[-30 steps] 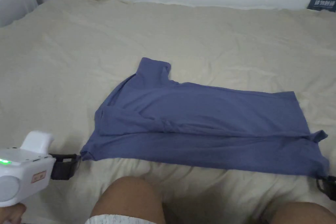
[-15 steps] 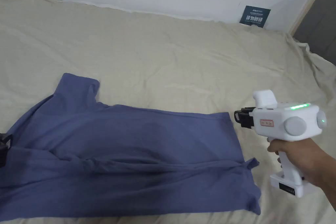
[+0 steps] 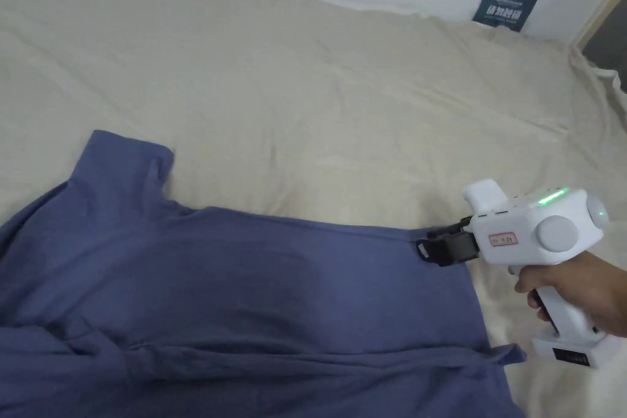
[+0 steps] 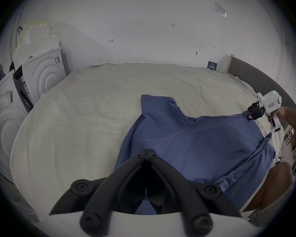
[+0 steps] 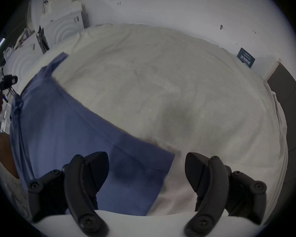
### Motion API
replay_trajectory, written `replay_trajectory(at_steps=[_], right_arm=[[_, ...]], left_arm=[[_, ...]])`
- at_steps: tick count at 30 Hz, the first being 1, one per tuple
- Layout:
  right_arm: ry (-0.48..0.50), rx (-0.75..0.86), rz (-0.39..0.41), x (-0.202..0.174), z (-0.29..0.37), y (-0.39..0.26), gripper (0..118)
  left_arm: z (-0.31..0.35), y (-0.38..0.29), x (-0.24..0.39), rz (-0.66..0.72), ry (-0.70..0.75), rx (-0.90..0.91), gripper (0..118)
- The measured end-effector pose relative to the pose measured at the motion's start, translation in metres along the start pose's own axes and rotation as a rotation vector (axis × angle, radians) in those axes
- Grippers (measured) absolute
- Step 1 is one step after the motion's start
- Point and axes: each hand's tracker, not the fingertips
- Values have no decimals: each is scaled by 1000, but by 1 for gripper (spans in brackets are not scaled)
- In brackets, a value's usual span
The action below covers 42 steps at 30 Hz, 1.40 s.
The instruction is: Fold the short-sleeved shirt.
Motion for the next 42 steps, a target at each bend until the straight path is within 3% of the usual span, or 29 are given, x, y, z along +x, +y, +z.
replay_trajectory(at_steps=[3, 6, 8, 10, 11, 12, 18, 25, 26, 28, 29, 34, 40, 42], right_arm=[[42, 11, -12, -4, -6, -9, 77], [27, 24, 10, -11, -5, -13, 69], [27, 44, 2, -10, -2, -14, 51], [15, 74, 81, -18, 4, -15, 34], [-32, 89, 127, -24, 7, -15, 13], [-49, 98, 160, -30, 9, -15, 6], [-85, 177, 211, -47, 30, -16, 4], [-46, 264, 140, -72, 62, -11, 3], [-31, 258, 119, -72, 63, -10, 3], [-48, 263, 113, -74, 60, -12, 3], [-45, 250, 106, -76, 59, -12, 3], [-31, 249, 62, -76, 54, -14, 3], [-21, 239, 48, -77, 51, -12, 3], [-20, 238, 45, -75, 50, -13, 3]], left_arm=[[-15, -2, -3, -9, 7, -23, 0], [-24, -3, -7, 0, 1, -44, 0], [-29, -2, -8, -1, 7, -53, 0], [-31, -1, -11, -2, -1, -63, 0], [-33, 0, -12, -4, 0, -64, 0], [-34, 1, -12, -13, 10, -65, 0], [-47, 12, -29, -31, 34, -75, 0], [-81, 30, -58, -59, 15, -113, 0], [-86, 34, -60, -51, 5, -115, 8], [-96, 42, -62, -54, -62, -128, 56], [-103, 46, -63, -52, -95, -146, 69], [-142, 61, -55, -82, -137, -233, 69], [-170, 68, -42, -53, -293, -350, 69], [-175, 66, -39, -81, -255, -364, 67]])
